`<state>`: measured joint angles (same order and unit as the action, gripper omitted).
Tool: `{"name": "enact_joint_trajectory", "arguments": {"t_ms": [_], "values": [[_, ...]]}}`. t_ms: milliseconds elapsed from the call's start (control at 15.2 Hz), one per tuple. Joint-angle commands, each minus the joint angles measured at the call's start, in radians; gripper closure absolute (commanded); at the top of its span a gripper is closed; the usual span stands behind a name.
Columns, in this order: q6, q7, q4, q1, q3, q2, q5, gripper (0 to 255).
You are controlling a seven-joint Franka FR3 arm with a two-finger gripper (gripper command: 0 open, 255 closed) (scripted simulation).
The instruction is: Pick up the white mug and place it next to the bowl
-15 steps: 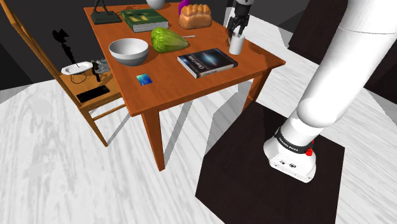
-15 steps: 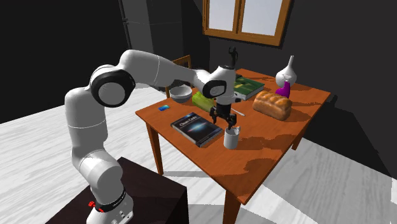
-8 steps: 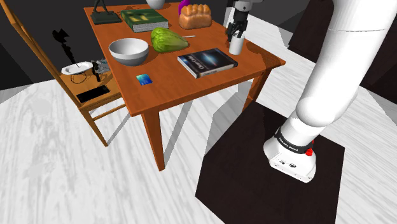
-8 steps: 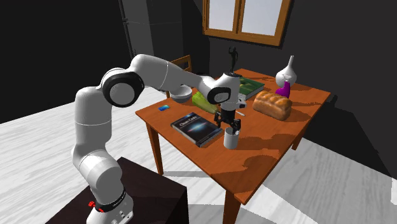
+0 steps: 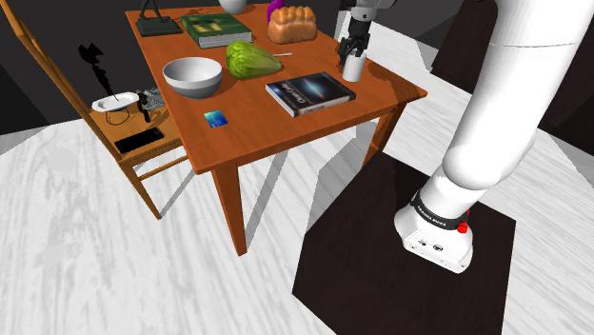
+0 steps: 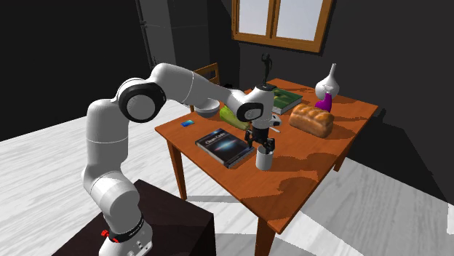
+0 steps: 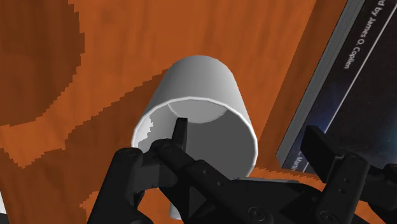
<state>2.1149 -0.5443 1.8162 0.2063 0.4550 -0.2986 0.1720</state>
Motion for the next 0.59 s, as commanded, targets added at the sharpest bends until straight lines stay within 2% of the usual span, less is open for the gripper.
{"name": "enact_joint_trajectory", "arguments": {"t_ms": [0,66,528], "values": [[0.000,0.000,0.000,0.000,0.000,0.000,0.000,0],[0.000,0.000,0.000,0.000,0.000,0.000,0.000,255],[0.000,0.000,0.001,0.000,0.000,0.000,0.000,255]]}}
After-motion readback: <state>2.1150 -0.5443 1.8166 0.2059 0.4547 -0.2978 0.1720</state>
